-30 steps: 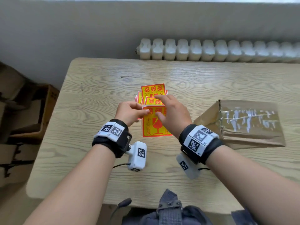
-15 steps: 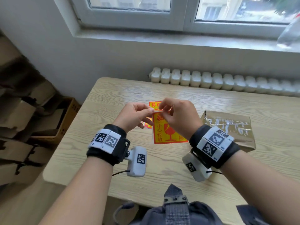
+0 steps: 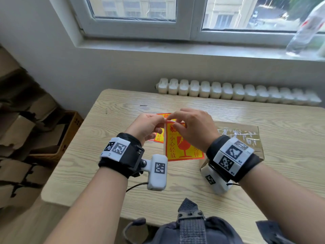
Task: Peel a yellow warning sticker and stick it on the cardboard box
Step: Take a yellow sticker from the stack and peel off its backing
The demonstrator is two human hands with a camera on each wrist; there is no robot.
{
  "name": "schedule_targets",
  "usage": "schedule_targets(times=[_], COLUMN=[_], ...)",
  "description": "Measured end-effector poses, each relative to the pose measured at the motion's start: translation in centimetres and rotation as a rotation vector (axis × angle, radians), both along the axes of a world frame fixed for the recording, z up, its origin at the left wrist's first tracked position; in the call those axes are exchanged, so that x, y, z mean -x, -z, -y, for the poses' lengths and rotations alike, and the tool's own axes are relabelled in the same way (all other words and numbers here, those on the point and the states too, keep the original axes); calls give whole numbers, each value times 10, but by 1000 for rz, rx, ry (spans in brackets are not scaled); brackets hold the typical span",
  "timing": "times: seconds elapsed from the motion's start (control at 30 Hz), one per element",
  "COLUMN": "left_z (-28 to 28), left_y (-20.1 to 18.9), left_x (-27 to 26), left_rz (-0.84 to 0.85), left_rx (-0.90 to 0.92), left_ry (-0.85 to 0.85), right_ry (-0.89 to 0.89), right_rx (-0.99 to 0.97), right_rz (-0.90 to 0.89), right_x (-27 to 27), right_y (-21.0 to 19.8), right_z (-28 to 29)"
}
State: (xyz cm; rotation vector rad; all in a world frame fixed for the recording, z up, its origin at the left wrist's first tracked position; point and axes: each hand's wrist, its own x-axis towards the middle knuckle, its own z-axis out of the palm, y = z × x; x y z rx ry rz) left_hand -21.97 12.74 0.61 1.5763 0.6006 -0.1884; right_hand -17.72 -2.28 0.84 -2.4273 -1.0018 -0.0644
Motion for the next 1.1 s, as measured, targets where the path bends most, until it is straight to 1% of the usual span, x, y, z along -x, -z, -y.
schedule_targets(times=[0.2, 0.33, 0.47, 0.57, 0.67, 0.77, 0.9, 1.1], left_z=[1, 1, 1, 1, -2, -5, -15, -35], left_y=[7, 11, 12, 9, 6, 11, 29, 73], left_x=[-6, -9, -10, -9, -8, -8, -8, -2], left_rz=[-10, -21, -18, -21, -21, -46, -98, -191], left_rx=[15, 17, 66, 89, 51, 27, -53, -212], left_ry=[0, -20, -28, 1, 23, 18, -42, -81], right_ry=[-12, -15, 6, 16, 32, 24, 17, 62], right_rx=[-30, -61, -121, -118, -117, -131, -127, -137], right_rz=[-5, 27, 23, 14, 10, -31, -121, -192], right_x=[-4, -5, -9, -11, -13, -13, -12, -12], right_y=[2, 7, 10, 13, 15, 17, 21, 26], right_z=[6, 6, 7, 7, 7, 6, 6, 6])
